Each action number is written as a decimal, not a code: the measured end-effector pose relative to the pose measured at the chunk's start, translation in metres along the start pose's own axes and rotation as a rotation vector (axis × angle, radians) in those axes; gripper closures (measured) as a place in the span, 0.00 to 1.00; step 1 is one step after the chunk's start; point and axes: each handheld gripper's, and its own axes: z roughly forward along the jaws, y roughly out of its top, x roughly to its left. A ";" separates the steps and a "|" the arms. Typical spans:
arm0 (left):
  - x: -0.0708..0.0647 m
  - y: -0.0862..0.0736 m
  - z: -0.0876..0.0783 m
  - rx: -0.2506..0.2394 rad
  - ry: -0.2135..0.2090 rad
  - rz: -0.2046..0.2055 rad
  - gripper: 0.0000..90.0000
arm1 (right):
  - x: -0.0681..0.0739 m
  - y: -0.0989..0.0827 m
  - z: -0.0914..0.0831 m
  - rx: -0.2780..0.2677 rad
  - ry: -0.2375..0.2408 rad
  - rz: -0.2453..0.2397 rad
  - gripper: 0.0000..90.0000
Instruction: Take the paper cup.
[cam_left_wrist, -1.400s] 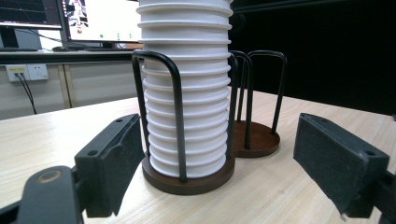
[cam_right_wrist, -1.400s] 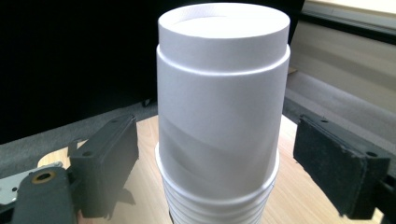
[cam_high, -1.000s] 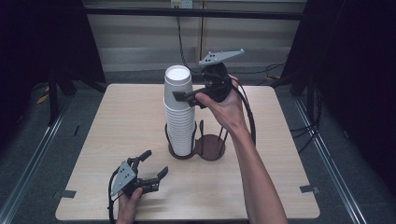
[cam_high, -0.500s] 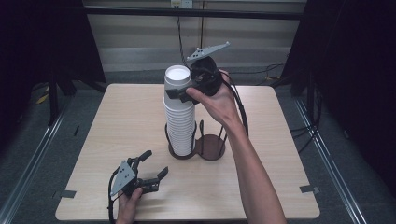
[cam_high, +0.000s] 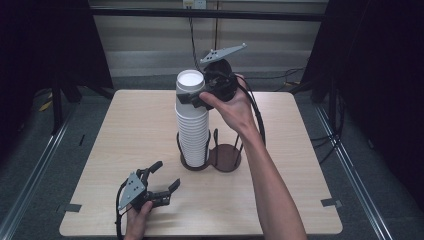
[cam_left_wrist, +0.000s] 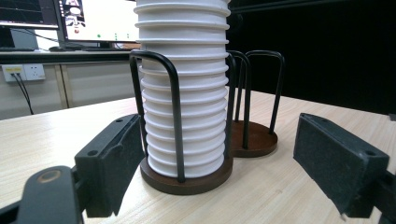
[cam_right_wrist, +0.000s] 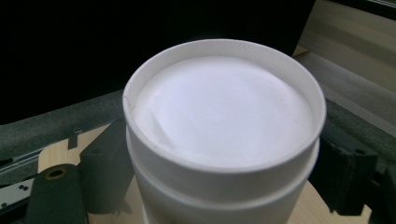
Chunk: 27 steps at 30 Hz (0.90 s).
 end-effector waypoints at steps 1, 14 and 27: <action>0.000 0.000 0.000 0.001 -0.001 -0.001 0.17 | 0.000 0.000 0.000 0.000 -0.002 0.001 0.20; 0.000 0.000 0.000 0.001 0.000 -0.001 0.17 | 0.003 0.004 -0.004 -0.017 -0.012 -0.009 0.20; 0.000 0.000 0.000 0.001 -0.003 0.005 0.18 | 0.004 0.009 -0.014 -0.110 -0.009 0.016 0.21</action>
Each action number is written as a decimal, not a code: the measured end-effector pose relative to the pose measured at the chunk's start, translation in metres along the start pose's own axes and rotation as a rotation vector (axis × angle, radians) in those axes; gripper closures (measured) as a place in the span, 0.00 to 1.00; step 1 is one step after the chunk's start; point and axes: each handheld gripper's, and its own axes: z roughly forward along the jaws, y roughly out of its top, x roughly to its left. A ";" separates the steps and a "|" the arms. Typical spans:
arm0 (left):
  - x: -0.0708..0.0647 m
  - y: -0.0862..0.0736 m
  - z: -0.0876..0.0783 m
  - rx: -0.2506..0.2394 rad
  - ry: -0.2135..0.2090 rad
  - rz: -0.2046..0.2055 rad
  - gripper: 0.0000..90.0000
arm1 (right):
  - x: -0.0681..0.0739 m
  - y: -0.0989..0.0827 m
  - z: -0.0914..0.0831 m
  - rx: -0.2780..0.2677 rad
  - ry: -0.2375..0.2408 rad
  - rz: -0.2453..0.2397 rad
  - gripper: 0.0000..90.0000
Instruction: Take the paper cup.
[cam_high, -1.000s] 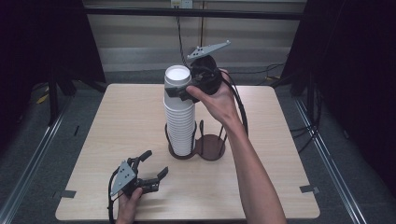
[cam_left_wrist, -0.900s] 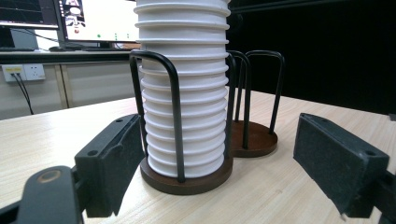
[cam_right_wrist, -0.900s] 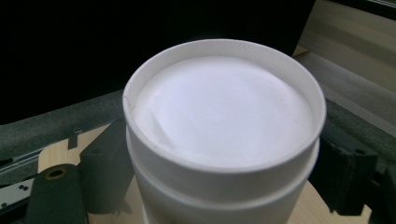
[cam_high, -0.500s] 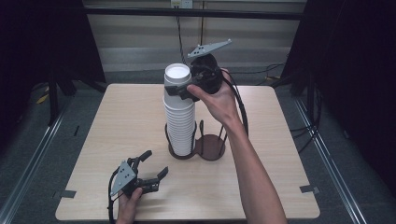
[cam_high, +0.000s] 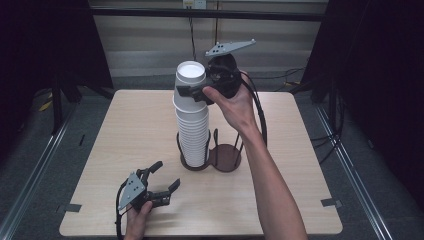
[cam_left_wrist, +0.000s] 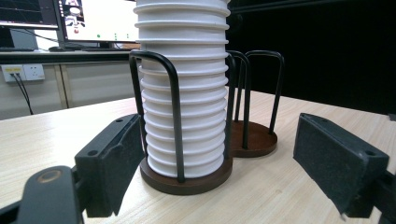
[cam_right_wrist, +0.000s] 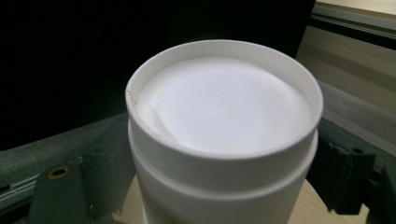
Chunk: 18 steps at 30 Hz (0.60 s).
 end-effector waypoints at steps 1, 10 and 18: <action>0.000 0.000 0.000 0.000 0.001 0.000 0.18 | 0.001 0.000 -0.001 -0.013 -0.005 -0.002 0.21; 0.000 0.000 0.000 -0.001 -0.001 0.001 0.18 | 0.003 0.003 -0.009 -0.097 -0.027 0.009 0.22; 0.000 0.000 0.000 0.000 0.001 0.000 0.18 | 0.005 0.005 -0.017 -0.155 -0.016 0.025 0.22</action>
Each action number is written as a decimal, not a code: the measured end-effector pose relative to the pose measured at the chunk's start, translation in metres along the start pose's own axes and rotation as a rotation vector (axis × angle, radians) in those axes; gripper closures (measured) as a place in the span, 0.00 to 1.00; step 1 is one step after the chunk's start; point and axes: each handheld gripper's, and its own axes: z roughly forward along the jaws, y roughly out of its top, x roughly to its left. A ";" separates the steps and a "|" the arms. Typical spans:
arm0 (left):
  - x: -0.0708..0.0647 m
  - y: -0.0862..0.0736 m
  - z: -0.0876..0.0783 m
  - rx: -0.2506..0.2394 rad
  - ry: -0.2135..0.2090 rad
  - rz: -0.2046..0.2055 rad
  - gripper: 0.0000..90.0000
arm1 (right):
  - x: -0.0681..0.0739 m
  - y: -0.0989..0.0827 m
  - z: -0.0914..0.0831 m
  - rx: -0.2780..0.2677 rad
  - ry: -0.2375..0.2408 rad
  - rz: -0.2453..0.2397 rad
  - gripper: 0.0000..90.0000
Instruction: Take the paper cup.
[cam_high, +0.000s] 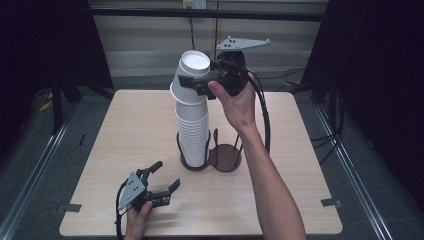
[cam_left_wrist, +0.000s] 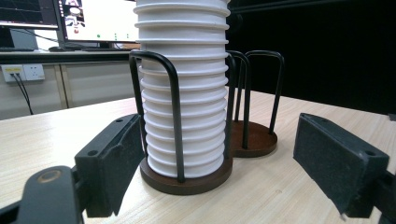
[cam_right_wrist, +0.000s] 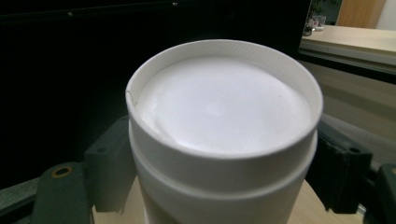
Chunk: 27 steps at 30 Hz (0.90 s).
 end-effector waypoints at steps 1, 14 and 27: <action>0.000 0.000 0.000 0.000 0.000 0.000 0.18 | 0.000 0.000 -0.001 -0.006 -0.005 -0.002 0.22; 0.000 0.000 0.000 0.000 -0.001 0.000 0.18 | 0.000 0.002 -0.012 -0.093 0.000 0.030 0.23; 0.000 0.000 0.000 0.000 -0.002 0.001 0.18 | 0.002 0.000 -0.026 -0.152 -0.002 0.028 0.23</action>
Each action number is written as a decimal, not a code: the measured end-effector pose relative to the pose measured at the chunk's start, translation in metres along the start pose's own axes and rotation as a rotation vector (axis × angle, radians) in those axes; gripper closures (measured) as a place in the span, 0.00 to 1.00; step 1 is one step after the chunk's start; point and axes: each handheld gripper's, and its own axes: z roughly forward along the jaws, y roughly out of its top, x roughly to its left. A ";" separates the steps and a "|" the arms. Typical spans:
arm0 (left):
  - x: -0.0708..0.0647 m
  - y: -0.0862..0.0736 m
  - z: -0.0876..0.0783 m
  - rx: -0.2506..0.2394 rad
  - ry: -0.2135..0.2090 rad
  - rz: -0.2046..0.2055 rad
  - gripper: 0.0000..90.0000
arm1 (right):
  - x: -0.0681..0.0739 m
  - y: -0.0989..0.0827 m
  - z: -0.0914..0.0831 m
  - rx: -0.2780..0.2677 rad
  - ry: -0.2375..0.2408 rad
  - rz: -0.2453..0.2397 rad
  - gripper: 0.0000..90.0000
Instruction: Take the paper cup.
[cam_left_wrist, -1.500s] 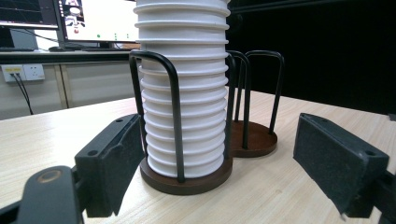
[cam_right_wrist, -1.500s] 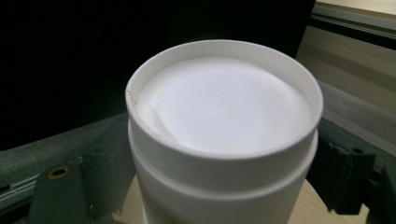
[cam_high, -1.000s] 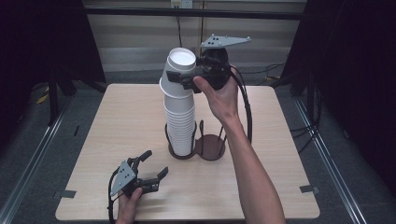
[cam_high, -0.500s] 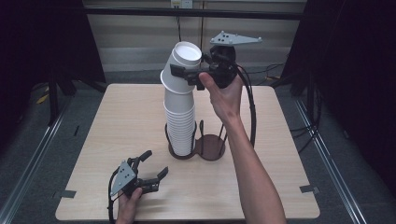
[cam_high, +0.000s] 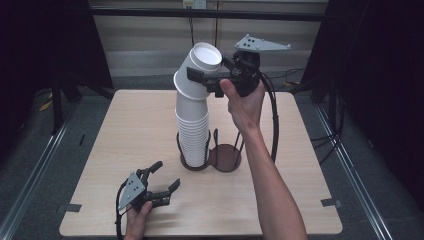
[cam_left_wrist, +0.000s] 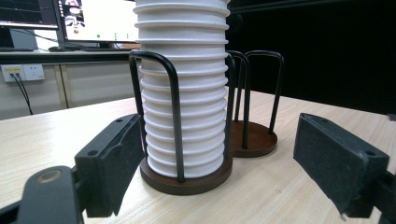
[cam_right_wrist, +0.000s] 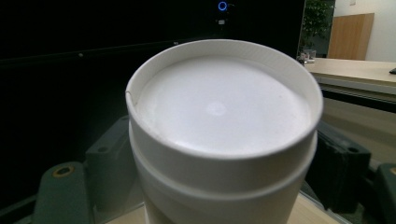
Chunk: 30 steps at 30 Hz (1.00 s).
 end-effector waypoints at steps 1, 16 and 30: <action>-0.001 0.000 0.000 -0.001 -0.001 -0.008 0.18 | 0.000 0.000 -0.003 -0.005 0.007 0.003 0.23; 0.000 0.000 0.001 0.005 0.010 -0.028 0.17 | 0.002 -0.005 -0.031 -0.038 0.024 0.008 0.23; 0.000 0.000 0.000 0.002 0.008 -0.006 0.17 | -0.002 -0.018 -0.065 -0.033 -0.002 -0.004 0.23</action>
